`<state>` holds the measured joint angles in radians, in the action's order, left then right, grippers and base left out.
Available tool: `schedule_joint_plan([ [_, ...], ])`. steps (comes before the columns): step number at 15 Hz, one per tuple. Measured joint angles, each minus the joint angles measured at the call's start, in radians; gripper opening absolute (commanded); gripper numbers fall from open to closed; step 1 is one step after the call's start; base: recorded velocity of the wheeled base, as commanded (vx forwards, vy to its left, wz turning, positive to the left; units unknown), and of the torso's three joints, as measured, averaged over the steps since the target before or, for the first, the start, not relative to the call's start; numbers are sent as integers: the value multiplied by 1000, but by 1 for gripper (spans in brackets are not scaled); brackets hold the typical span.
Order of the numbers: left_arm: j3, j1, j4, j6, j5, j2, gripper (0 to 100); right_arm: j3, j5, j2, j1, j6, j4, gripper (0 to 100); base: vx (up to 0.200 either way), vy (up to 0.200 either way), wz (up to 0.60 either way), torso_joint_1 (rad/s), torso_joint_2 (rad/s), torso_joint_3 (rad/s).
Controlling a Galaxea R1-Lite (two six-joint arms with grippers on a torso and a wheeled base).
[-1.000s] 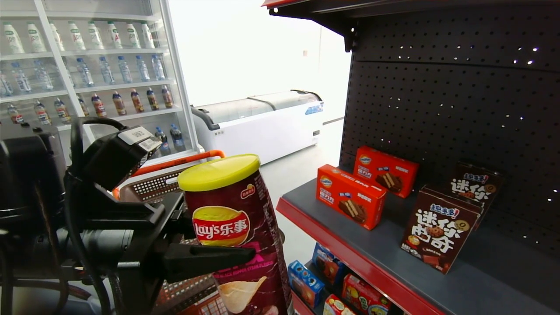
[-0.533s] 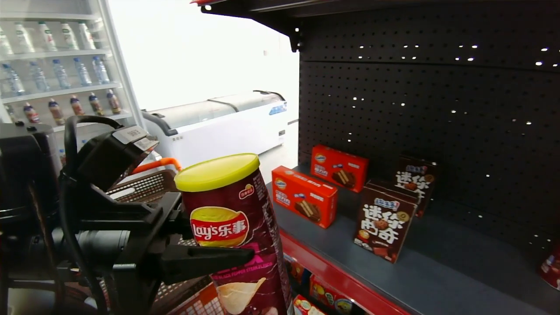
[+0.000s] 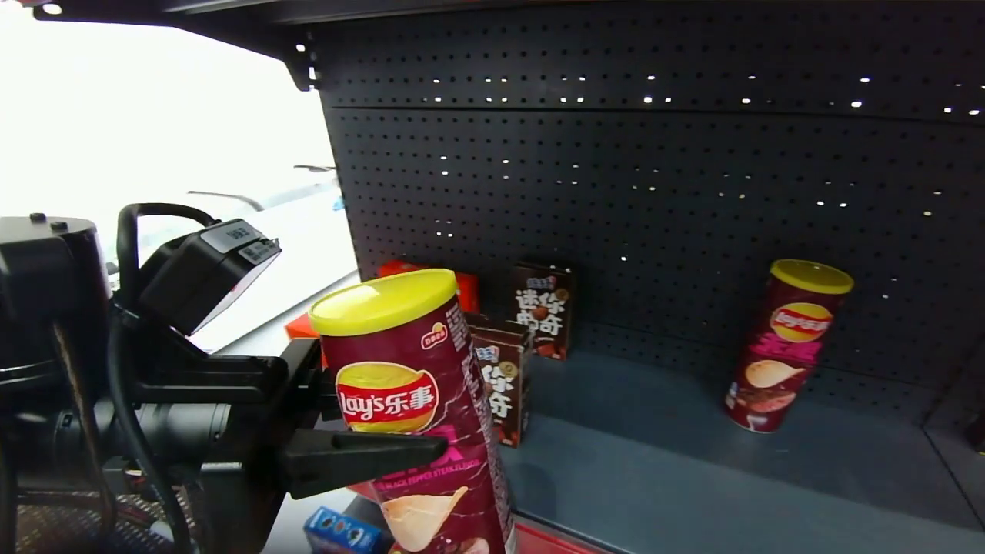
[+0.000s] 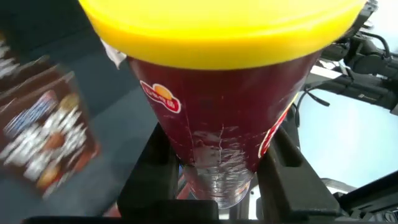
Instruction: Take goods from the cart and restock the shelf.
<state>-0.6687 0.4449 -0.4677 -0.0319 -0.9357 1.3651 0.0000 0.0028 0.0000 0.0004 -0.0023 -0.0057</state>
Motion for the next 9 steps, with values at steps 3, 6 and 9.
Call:
schedule_joint_plan([
  [3,0,0,1,0,0,0,0,0,0,0,0,0,-1,100,0,0,-600,6,-1,4],
  [6,1,-1,0,0,0,0,0,0,0,0,0,0,-1,100,0,0,-200,-1,2,1],
  [9,6,-2,1,0,0,0,0,0,0,0,0,1,-4,100,0,0,0,0,0,0],
])
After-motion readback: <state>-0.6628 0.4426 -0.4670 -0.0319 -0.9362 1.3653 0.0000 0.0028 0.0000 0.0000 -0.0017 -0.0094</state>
